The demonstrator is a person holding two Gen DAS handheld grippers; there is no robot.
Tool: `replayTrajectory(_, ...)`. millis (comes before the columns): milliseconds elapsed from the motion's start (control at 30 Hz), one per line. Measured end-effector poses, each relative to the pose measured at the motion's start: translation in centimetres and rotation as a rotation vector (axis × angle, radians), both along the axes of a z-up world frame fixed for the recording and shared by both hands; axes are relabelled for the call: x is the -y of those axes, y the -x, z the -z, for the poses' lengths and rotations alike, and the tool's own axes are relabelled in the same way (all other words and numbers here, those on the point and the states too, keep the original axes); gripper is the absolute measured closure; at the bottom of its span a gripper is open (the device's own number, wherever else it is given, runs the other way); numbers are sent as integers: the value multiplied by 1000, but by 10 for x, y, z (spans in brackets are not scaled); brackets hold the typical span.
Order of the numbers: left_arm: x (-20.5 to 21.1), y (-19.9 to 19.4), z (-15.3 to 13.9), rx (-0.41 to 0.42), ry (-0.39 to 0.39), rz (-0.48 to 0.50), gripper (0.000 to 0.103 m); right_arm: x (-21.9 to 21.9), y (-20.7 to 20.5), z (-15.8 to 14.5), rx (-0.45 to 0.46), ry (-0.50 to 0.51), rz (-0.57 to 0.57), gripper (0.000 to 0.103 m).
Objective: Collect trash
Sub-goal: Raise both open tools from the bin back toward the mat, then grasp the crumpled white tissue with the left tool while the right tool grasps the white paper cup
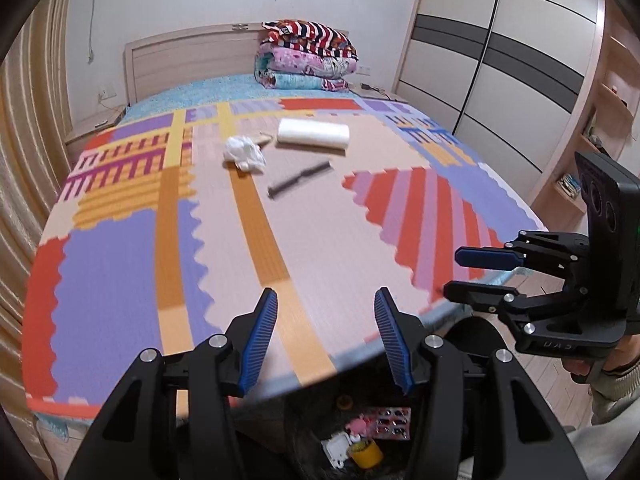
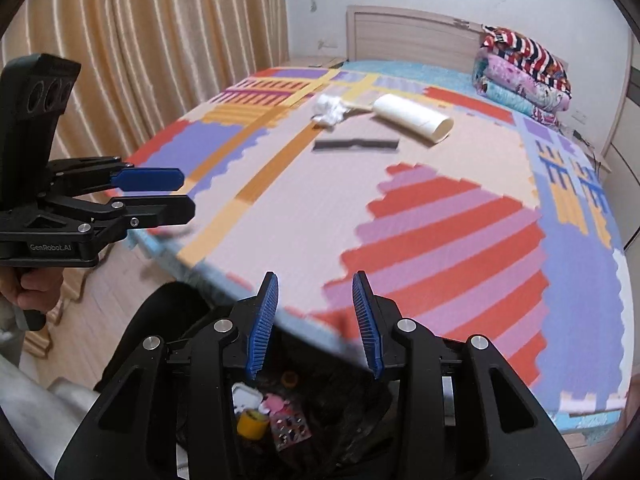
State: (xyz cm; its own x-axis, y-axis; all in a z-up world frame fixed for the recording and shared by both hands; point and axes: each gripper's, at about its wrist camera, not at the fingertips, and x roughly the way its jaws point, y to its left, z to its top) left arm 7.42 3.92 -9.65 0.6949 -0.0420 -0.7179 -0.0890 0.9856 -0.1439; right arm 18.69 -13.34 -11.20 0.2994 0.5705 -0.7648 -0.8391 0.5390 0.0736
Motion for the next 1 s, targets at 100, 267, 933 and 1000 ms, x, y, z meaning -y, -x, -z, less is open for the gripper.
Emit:
replayTrajectory(100,-11,-13,-4,8,-3,-16,54,-2,-14,-3,0,-12,19,64)
replayTrajectory(267,-27,-33,-8,19,-3,-34,54,-9,-37,-3,1,-18,47,64)
replayTrajectory(933,-92,-132,10,-12,-15,-127,54,-46,-135,5,-72,-67,140,64)
replayTrajectory(1000,-103,-144,19,-32,10,-141,54,-50,-143,6,-59,-61,152,64)
